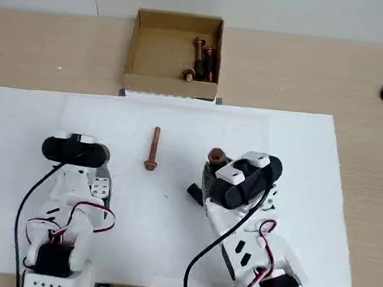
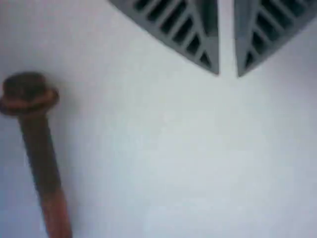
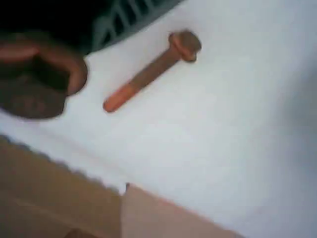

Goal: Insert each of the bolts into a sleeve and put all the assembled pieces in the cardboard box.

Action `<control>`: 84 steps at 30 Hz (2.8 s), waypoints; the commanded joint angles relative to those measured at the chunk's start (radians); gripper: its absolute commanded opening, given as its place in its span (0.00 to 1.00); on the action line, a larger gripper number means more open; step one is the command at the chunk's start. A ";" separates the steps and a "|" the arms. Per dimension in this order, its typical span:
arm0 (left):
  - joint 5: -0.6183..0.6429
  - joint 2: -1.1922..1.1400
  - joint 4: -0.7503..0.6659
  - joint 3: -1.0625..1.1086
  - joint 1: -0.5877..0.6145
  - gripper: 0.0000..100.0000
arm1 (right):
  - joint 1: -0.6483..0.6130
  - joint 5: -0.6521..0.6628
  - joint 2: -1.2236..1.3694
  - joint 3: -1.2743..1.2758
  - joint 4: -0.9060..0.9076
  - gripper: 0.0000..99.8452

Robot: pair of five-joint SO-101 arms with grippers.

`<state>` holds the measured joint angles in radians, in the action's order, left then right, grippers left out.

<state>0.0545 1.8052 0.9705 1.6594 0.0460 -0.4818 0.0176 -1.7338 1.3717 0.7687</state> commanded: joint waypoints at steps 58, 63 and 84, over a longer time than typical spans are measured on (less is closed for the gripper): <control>0.000 0.011 -0.077 0.016 0.008 0.01 | 0.093 0.071 2.562 -2.097 -0.460 0.13; 0.000 0.011 -0.077 0.016 0.008 0.01 | 0.096 0.072 2.528 -2.150 -0.343 0.22; 0.000 0.011 -0.075 0.016 0.008 0.01 | 0.091 0.078 2.060 -2.232 0.414 0.01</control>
<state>0.0545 1.8052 0.9137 1.6794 0.0552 -0.3836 0.0898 0.4434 -0.7994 1.0480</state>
